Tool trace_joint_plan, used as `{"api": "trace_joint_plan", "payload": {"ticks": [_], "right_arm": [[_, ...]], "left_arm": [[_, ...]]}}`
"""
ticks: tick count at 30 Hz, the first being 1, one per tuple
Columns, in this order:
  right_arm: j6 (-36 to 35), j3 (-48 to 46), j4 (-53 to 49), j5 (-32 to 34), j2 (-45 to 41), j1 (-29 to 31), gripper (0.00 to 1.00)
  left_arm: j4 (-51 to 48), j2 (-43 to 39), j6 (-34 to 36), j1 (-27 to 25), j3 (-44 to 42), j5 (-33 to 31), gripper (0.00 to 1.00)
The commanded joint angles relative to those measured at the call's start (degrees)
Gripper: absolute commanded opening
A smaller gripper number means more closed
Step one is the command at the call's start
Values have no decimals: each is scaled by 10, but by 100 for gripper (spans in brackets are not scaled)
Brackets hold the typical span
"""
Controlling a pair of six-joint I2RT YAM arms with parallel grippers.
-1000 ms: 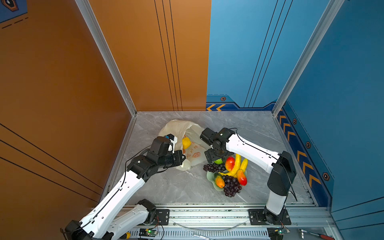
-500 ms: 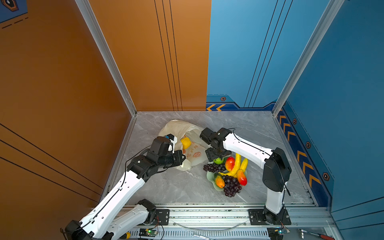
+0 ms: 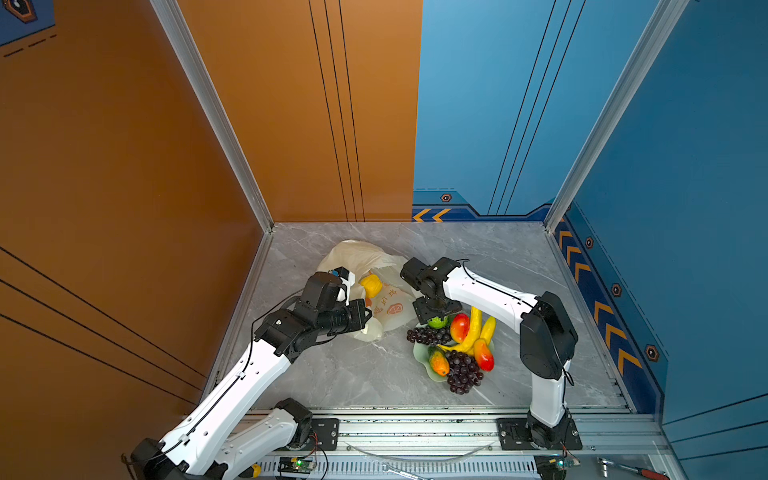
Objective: Place the fruits into the plastic bag
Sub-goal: 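Lower the right gripper onto the green custard apple and close on it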
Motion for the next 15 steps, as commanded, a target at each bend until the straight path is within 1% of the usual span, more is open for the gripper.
{"api": "trace_joint_plan", "payload": {"ticks": [1, 5, 9, 13, 15], "right_arm": [[-3, -9, 5, 3, 5, -3, 75], [-4, -7, 6, 6, 3, -4, 73], [-5, -6, 6, 7, -3, -4, 66], [-4, 0, 6, 8, -16, -4, 65], [0, 5, 5, 7, -27, -4, 63]], "left_arm": [[0, 2, -7, -6, 18, -11, 0], [0, 3, -8, -8, 16, -14, 0], [0, 4, -9, -10, 17, -17, 0], [0, 5, -10, -11, 20, -19, 0], [0, 6, -9, -12, 20, -19, 0]]}}
